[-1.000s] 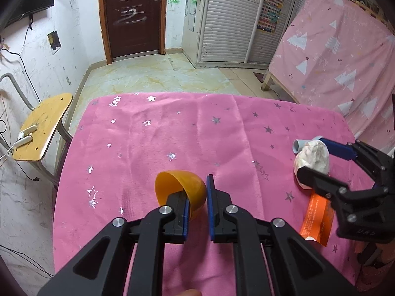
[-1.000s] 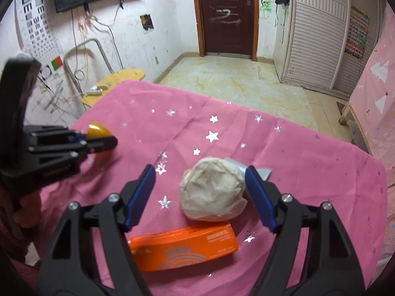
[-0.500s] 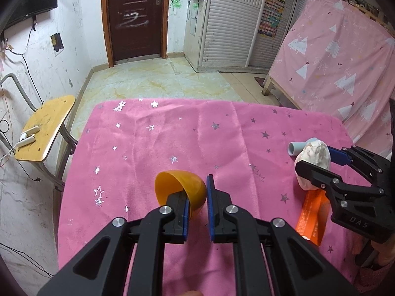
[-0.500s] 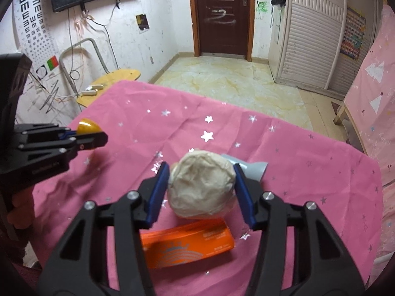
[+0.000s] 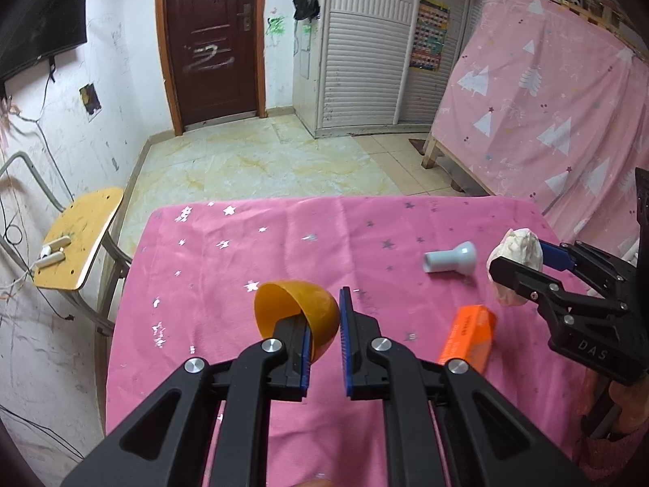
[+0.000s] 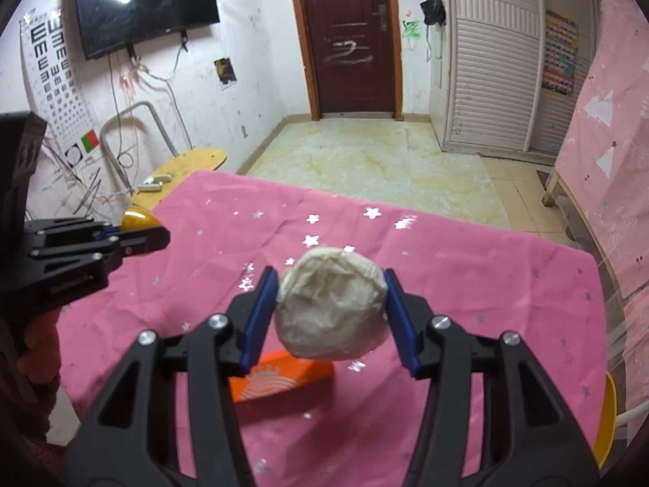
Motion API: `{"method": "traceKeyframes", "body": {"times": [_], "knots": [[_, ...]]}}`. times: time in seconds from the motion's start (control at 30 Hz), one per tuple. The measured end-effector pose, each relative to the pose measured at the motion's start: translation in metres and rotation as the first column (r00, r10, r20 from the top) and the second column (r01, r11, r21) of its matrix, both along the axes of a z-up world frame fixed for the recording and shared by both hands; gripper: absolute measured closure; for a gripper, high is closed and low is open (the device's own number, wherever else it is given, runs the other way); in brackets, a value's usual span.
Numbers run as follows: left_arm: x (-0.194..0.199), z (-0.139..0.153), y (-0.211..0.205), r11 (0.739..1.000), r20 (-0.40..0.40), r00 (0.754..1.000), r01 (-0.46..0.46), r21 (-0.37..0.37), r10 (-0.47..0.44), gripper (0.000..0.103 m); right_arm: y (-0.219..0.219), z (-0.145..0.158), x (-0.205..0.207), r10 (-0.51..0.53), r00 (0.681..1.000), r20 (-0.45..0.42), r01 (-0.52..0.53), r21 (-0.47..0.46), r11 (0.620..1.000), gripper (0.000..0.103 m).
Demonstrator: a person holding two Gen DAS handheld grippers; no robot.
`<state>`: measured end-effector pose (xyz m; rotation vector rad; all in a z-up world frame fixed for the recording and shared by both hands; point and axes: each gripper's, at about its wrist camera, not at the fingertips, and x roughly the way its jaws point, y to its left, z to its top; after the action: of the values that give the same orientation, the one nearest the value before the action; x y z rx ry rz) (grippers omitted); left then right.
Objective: Collect trash
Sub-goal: 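Grasp the orange egg half with the left tool while the right tool grasps the white paper ball, then carry the egg half and paper ball over the yellow bin and open both tools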
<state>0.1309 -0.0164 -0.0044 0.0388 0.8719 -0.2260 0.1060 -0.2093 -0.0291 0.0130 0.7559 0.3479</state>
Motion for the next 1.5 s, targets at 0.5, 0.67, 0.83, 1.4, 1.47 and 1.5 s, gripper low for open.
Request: {"method": "traceKeyframes", "body": {"times": [0.5, 0.67, 0.83, 1.4, 1.47, 1.5], "knots": [[-0.024, 0.029, -0.092, 0.992, 0.046, 0.991, 0.127, 0.022, -0.128, 0.099, -0.095, 0.004, -0.031, -0.138, 0.99, 0.028, 0.135, 0.094, 0.986, 0.052], [-0.031, 0.033, -0.129, 0.984, 0.052, 0.983, 0.174, 0.027, -0.176, 0.099, -0.123, 0.003, -0.043, -0.183, 0.983, 0.033, 0.179, 0.102, 0.978, 0.052], [-0.039, 0.034, -0.167, 0.974, 0.05, 0.973, 0.226, 0.027, -0.227, 0.099, -0.161, 0.002, -0.058, -0.247, 0.968, 0.041, 0.24, 0.125, 0.963, 0.052], [-0.061, 0.027, -0.296, 0.916, 0.017, 0.916, 0.399, 0.045, -0.4, 0.099, -0.272, -0.039, -0.095, -0.436, 0.899, -0.027, 0.434, 0.175, 0.884, 0.052], [-0.062, 0.028, -0.31, 0.908, 0.016, 0.909, 0.416, 0.045, -0.417, 0.099, -0.28, -0.045, -0.097, -0.451, 0.892, -0.038, 0.45, 0.18, 0.875, 0.052], [-0.063, 0.028, -0.316, 0.904, 0.014, 0.904, 0.426, 0.042, -0.427, 0.099, -0.284, -0.047, -0.098, -0.458, 0.888, -0.041, 0.457, 0.181, 0.871, 0.052]]}}
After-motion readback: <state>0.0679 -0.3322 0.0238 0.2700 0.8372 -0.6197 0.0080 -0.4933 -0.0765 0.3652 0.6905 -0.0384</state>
